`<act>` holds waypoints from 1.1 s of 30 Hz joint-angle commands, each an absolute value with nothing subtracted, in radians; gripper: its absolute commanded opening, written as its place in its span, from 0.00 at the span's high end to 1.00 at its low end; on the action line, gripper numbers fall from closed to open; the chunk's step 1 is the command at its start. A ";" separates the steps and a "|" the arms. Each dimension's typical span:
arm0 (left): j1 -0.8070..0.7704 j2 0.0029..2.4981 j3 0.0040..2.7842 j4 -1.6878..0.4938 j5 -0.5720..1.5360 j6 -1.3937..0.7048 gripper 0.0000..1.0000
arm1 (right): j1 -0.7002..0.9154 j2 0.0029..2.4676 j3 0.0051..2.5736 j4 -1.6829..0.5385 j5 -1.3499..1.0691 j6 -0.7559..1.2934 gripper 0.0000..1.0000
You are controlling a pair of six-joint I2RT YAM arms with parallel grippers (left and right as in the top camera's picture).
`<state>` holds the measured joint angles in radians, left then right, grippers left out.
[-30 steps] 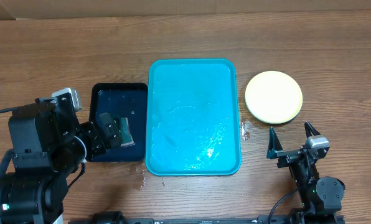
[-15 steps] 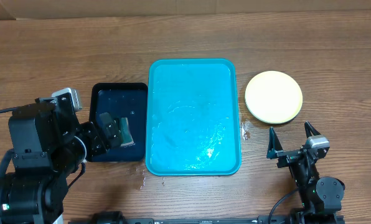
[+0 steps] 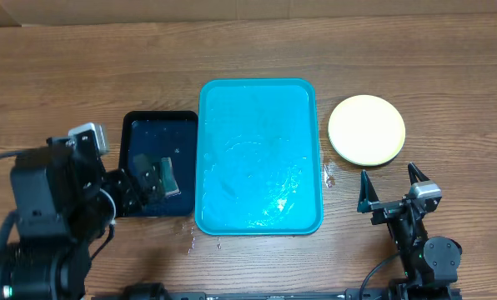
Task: Clean dirty plates on tray and stack at the side
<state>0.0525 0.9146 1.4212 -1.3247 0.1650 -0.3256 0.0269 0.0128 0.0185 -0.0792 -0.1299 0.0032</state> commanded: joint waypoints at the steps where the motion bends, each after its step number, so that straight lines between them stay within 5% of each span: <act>1: 0.045 0.827 1.397 -1.328 0.173 -0.318 0.00 | 0.024 0.003 0.008 -0.073 -0.124 -0.001 0.00; 25: 0.045 0.379 0.815 -1.327 0.174 -0.318 0.00 | 0.024 0.003 0.008 -0.073 -0.124 -0.001 0.00; 33: 0.040 0.270 0.688 -1.017 0.184 -0.318 0.00 | 0.024 0.003 0.008 -0.073 -0.124 -0.001 0.00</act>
<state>0.0521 0.3099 0.7139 -1.1259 0.1673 -0.3256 0.0269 0.0128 0.0185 -0.0792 -0.1303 0.0036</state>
